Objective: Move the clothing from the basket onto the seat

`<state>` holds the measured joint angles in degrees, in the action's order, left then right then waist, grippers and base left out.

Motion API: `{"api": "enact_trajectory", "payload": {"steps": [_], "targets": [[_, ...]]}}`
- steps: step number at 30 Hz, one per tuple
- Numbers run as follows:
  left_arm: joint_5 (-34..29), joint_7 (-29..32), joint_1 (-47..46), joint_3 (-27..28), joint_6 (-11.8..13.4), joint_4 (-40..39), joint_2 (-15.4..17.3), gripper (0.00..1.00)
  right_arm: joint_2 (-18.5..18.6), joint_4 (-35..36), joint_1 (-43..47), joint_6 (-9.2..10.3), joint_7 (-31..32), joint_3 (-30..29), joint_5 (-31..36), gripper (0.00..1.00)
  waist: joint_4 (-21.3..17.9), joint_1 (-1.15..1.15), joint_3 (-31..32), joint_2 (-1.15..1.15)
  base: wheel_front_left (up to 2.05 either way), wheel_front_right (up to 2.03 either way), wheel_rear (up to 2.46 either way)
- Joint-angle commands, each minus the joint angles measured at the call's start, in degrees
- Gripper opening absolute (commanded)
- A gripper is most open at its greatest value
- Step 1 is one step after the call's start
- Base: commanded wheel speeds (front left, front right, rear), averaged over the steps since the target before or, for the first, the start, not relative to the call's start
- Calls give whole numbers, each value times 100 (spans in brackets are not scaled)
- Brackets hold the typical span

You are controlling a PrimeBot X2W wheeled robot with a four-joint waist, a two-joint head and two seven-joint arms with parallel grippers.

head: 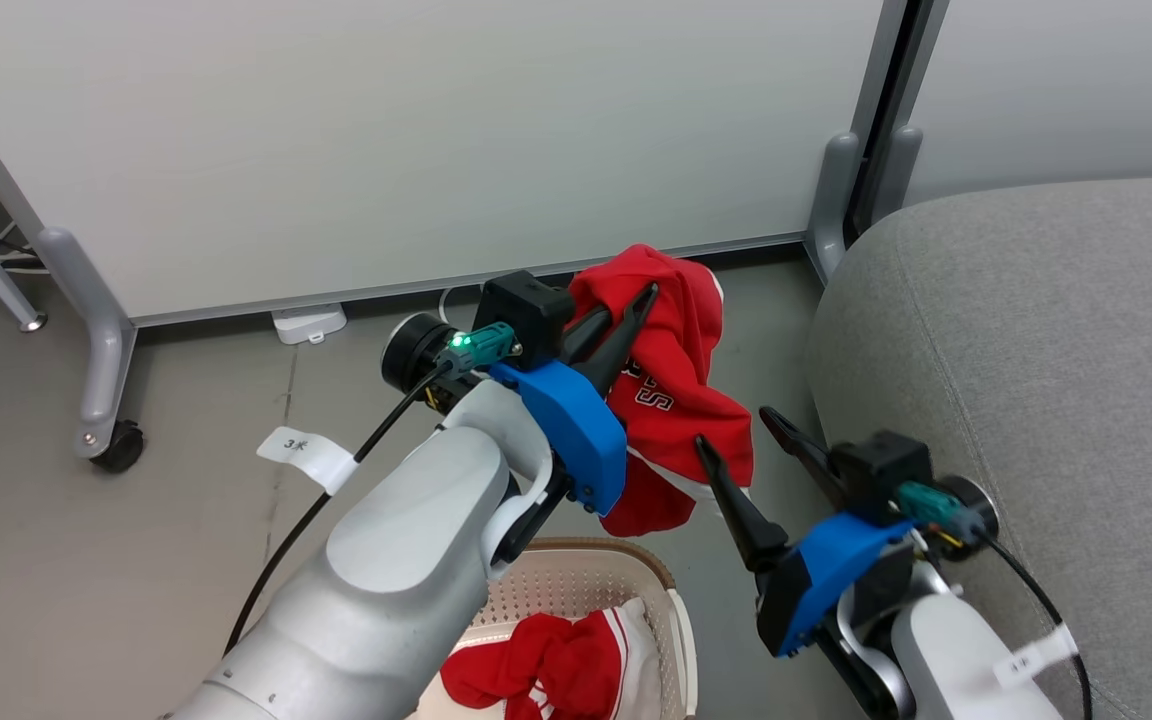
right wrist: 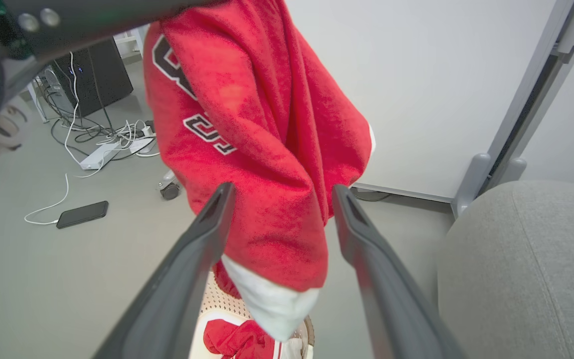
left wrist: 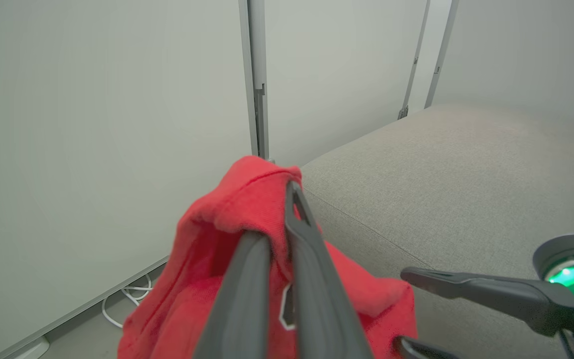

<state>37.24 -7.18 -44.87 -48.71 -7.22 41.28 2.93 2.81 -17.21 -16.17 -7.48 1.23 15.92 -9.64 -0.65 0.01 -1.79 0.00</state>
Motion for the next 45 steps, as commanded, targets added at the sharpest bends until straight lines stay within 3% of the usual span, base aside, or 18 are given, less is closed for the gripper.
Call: {"api": "enact_trajectory", "payload": {"steps": [1,14,15,16,18,31,32,33,34,35,45], "targets": [[19,-29,-89,-20,-32,-10,-1,0,14,-62,-146,-3,59,45,-12,100,22,-1,-29,0,0,0,0],[232,-127,-242,-409,-29,-46,-3,0,12,-1653,-1287,-3,155,629,-418,100,148,-1,-51,0,0,0,0],[259,-142,-233,-434,-27,-34,-2,0,13,-1751,-1323,-3,123,664,-479,75,150,-1,-29,0,0,0,0],[270,-155,-223,-458,-23,-23,-2,0,13,-1856,-1363,-3,80,699,-531,39,152,-1,-7,0,0,0,0],[312,-155,-202,-499,-16,2,-3,0,13,-2000,-1408,-3,-16,771,-658,0,151,-1,42,0,0,0,0],[493,-233,-131,-671,77,92,-2,0,13,-2507,-1567,-3,-528,1081,-1062,0,80,-1,246,0,0,0,0],[504,-239,-134,-680,86,95,-2,11,13,-2534,-1578,-3,-556,1091,-1071,0,75,-1,249,0,0,0,0],[517,-245,-132,-688,94,100,-2,34,13,-2555,-1594,-3,-565,1103,-1076,0,70,-1,251,0,0,0,0],[511,-282,-137,-690,112,96,-2,79,13,-2576,-1615,-3,-583,1114,-1089,0,66,-1,252,0,0,0,0],[515,-293,-143,-692,125,91,-2,100,13,-2596,-1635,-3,-601,1122,-1104,0,62,-1,252,0,0,0,0],[542,-454,-101,-749,165,92,18,100,13,-2701,-1762,-3,-753,1142,-1124,0,50,-1,235,0,0,0,0]]}}
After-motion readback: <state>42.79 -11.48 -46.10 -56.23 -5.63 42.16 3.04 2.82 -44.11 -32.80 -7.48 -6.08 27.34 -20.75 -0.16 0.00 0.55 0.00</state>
